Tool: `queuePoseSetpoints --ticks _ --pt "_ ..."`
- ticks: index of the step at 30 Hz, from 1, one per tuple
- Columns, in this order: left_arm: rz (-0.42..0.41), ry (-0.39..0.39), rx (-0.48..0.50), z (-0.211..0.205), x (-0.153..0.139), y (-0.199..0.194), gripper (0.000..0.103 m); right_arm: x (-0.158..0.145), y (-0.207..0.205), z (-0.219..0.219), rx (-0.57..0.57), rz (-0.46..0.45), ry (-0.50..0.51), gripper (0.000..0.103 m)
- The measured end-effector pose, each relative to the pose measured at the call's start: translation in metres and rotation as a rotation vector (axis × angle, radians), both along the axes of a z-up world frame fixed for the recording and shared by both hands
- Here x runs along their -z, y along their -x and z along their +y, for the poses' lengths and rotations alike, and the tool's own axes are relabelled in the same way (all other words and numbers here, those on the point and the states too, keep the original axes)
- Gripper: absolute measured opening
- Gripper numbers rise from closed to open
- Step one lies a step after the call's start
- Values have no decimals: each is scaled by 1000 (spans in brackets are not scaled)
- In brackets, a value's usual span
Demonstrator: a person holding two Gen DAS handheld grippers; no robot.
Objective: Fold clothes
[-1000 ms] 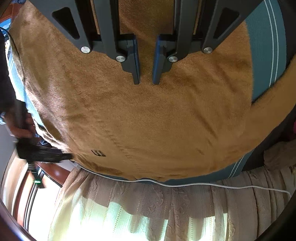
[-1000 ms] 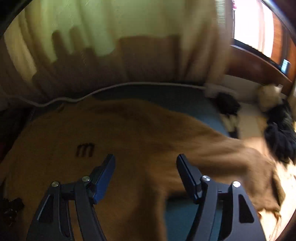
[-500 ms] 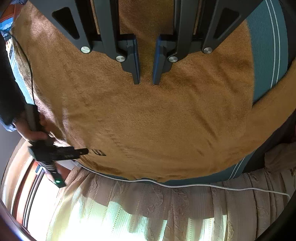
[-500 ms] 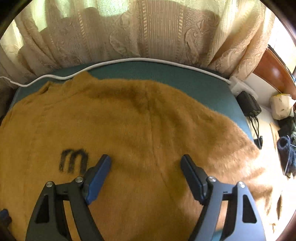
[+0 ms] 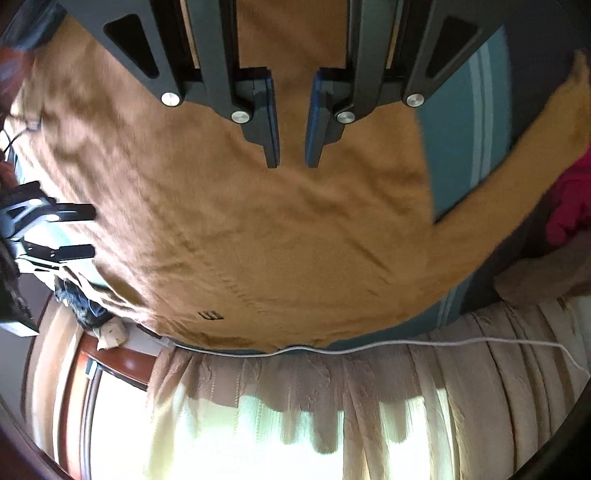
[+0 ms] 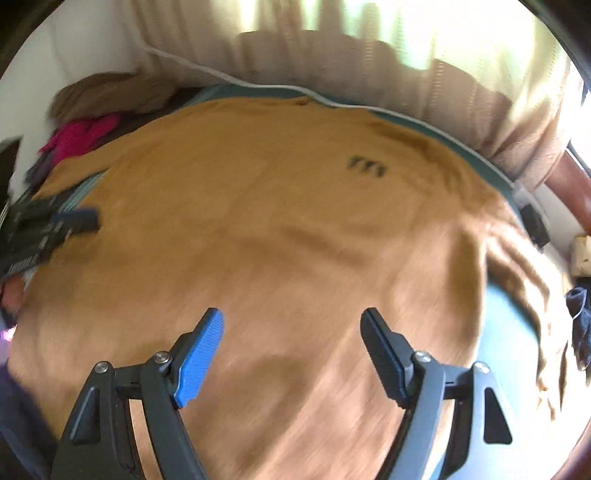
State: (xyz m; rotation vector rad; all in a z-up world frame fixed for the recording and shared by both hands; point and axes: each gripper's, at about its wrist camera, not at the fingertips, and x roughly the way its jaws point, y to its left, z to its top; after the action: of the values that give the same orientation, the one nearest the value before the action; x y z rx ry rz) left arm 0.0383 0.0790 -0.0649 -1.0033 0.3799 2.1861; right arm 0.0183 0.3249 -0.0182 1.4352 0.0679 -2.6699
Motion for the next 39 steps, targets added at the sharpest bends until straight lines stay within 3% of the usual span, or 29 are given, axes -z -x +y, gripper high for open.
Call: queuePoseSetpoints --ticks 7,11,16,22,30,34,39 --pt "63 31 84 -56 -6 -54 15 -26 -78 -25 -66 92 115 80" --pt "96 41 148 -84 -7 -89 15 -34 -113 -42 -96 135 118 80" --pt "97 77 202 -105 0 -124 15 -23 -138 -81 -157 150 90 80" --pt "104 140 208 -116 16 -144 15 -3 -137 -146 -340 128 97 80" --pt "135 70 124 -137 7 -143 15 20 -114 -229 -548 118 -20 80" --pt "138 47 116 -137 6 -141 15 29 -100 -241 -527 97 -72 80" --pt "128 54 151 -130 12 -141 15 17 -86 -219 -391 121 38 80"
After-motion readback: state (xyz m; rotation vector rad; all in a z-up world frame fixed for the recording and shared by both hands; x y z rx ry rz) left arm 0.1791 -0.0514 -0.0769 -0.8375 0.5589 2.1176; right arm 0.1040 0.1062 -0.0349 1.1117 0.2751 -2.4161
